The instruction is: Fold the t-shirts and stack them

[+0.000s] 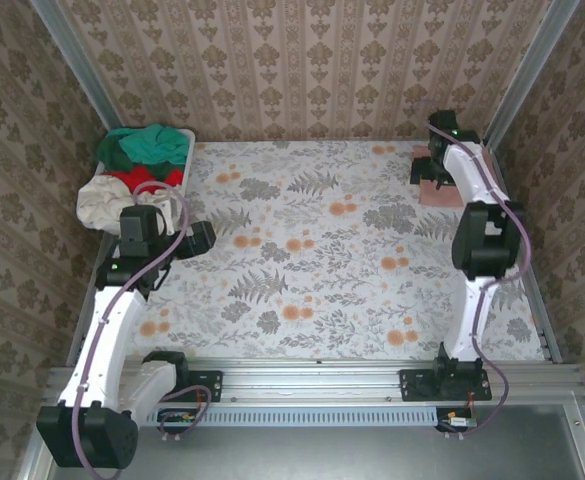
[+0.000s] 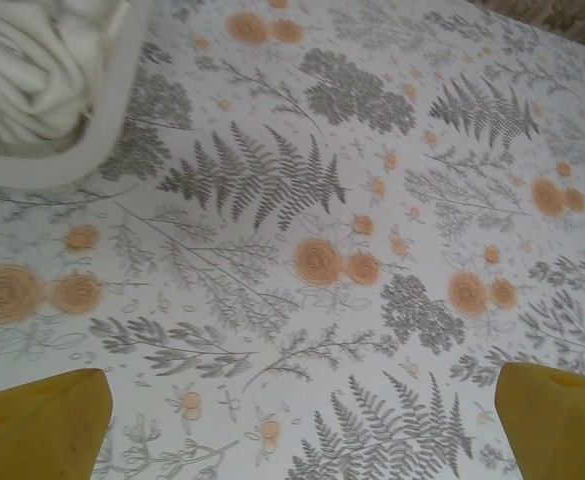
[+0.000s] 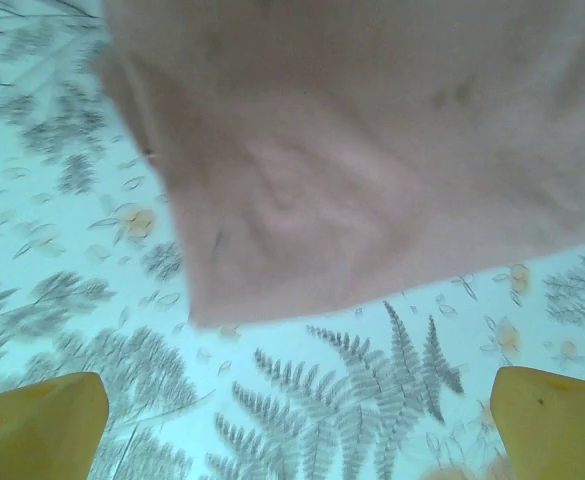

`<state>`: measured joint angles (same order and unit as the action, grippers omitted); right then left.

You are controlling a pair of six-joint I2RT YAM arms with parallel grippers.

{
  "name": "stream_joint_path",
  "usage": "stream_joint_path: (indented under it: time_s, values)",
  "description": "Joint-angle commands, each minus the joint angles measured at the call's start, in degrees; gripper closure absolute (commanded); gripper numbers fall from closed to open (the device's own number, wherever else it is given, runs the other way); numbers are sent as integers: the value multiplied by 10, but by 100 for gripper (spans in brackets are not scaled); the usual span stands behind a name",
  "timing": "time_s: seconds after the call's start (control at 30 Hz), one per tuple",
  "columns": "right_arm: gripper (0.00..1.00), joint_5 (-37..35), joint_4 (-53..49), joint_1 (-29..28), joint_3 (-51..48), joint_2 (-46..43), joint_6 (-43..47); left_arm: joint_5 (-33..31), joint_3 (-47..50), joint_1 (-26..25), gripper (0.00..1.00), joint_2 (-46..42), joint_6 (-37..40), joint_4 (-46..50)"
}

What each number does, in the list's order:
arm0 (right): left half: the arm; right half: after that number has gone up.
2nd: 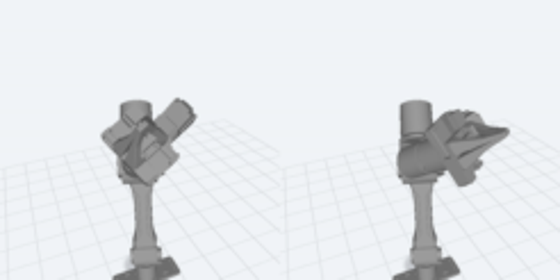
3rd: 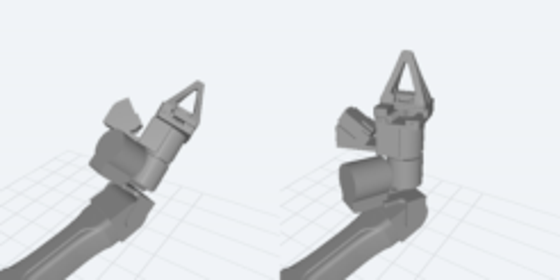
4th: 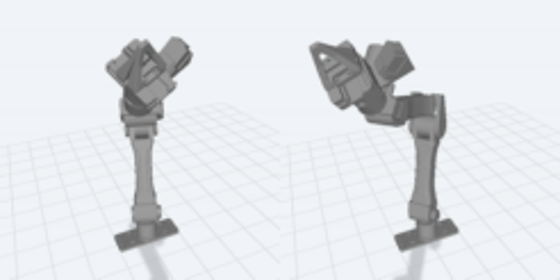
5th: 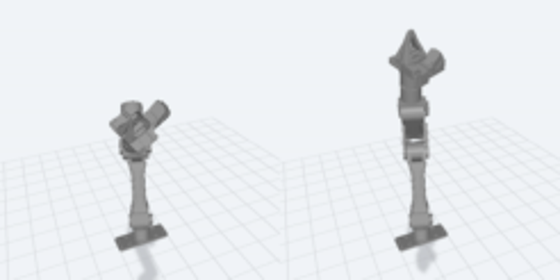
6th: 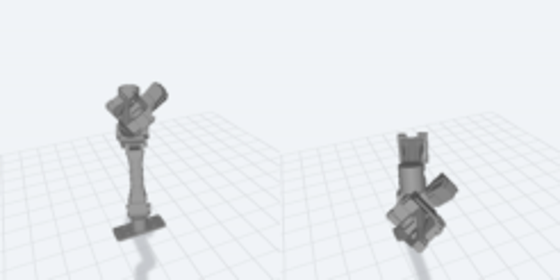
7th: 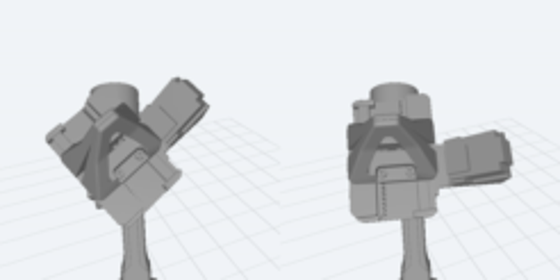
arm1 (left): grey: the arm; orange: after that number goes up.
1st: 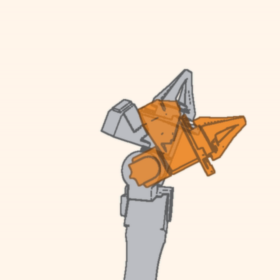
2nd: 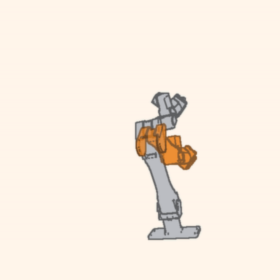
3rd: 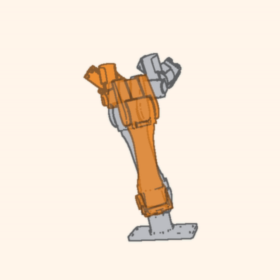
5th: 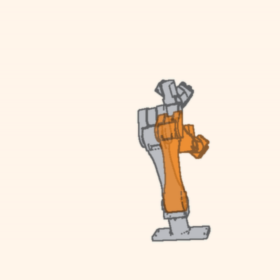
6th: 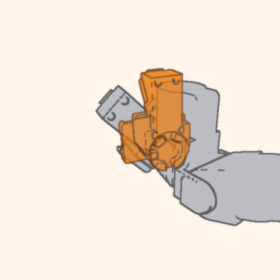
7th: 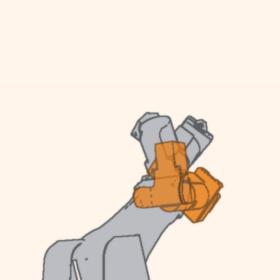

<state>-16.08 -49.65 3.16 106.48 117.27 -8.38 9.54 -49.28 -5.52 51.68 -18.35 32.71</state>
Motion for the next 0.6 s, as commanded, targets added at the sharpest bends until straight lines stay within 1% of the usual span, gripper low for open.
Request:
stream_joint_path:
  time_s: [0.0,0.03,0.1,0.13,0.2,0.23,0.27,0.3,0.33,0.4,0.43,0.47,0.5,0.53,0.57]
  values:
    - [0,37,123,-24,-183,-161,-24,-100,-7,5,0,-36,13,17]
    - [0,66,171,-33,-258,-225,-30,-136,2,5,0,-48,17,13]
    - [0,79,289,-62,-415,-352,-44,-186,32,5,0,-74,28,-7]
    - [0,74,347,-78,-488,-419,-40,-200,59,6,0,-90,52,-31]
    - [0,27,480,-104,-633,-534,-51,-232,124,5,0,-119,70,-99]
    - [0,14,557,-106,-709,-579,-50,-239,159,6,0,-129,74,-135]
    - [0,5,616,-104,-762,-608,-43,-229,188,6,0,-134,82,-172]
    - [0,-10,652,-104,-798,-626,-33,-211,218,6,0,-132,96,-208]
    - [0,-5,655,-101,-817,-628,-12,-194,241,6,0,-123,109,-239]
    - [0,-3,644,-101,-821,-600,28,-176,282,7,0,-95,131,-300]
    - [0,-12,657,-97,-824,-579,28,-170,303,8,0,-76,148,-340]
    - [0,-5,683,-94,-831,-560,31,-173,324,11,0,-57,152,-391]
    - [0,12,736,-87,-848,-535,31,-170,344,21,0,-35,147,-443]
    - [0,26,791,-80,-862,-507,29,-140,350,37,0,-13,144,-478]
    - [0,29,824,-77,-866,-479,26,-113,341,47,0,4,146,-480]
